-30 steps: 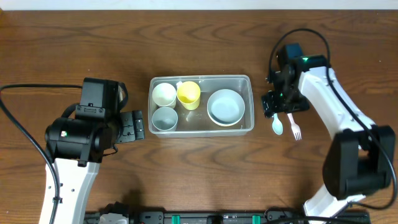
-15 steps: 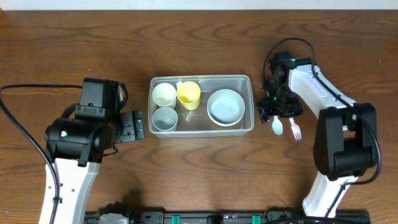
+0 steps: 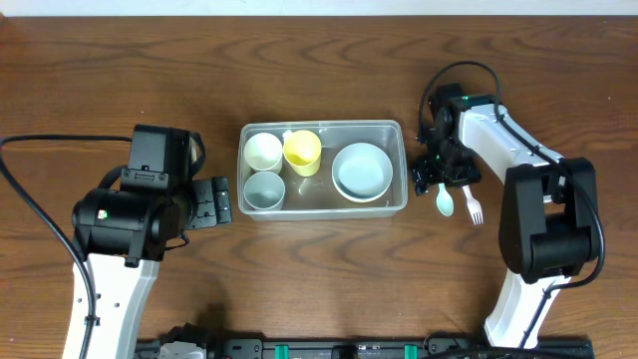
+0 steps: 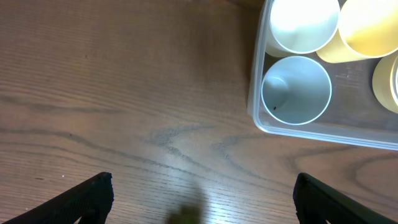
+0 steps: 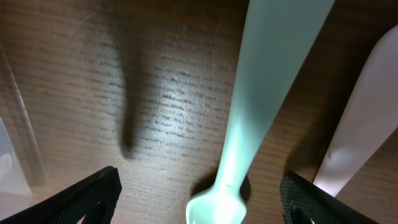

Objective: Pack container
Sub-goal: 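Lower the right gripper onto the mint-green spoon and grasp it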

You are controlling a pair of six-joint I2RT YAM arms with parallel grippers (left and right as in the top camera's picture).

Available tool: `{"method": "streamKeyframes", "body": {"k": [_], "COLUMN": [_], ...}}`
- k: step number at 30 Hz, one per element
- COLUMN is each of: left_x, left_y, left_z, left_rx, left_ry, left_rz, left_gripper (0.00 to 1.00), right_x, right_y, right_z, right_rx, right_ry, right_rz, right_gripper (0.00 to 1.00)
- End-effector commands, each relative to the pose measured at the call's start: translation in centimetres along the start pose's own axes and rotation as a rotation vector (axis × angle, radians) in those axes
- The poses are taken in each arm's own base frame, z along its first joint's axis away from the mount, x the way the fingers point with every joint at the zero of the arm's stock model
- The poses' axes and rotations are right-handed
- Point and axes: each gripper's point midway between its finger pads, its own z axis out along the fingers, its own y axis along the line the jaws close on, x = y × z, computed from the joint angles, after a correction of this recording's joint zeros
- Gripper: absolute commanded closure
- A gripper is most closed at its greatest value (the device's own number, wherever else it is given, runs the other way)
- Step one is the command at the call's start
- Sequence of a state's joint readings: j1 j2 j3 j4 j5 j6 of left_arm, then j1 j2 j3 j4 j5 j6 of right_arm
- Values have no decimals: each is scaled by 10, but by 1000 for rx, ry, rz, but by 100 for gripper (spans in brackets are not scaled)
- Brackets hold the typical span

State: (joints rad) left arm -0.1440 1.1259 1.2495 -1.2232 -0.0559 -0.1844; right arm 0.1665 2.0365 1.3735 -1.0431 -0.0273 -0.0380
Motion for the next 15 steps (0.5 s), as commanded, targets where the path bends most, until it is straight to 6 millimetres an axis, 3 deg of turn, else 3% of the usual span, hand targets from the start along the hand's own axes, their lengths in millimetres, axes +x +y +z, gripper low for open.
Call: {"method": "streamKeyframes", "body": {"k": [1,15], "left_x": [1,2], "left_y": [2,2], "left_z": [2,2], "left_rx": [-10,-10], "left_ry": [10,10], "left_rz": [-17,-17], "left_gripper": [7,7], "right_x": [1,7], "right_y": [1,1], "right_z": [6,14], "right_rx": [-7,-7], "right_ry": [10,23], "right_rz": [-7,1], "right_gripper": [17,16]}}
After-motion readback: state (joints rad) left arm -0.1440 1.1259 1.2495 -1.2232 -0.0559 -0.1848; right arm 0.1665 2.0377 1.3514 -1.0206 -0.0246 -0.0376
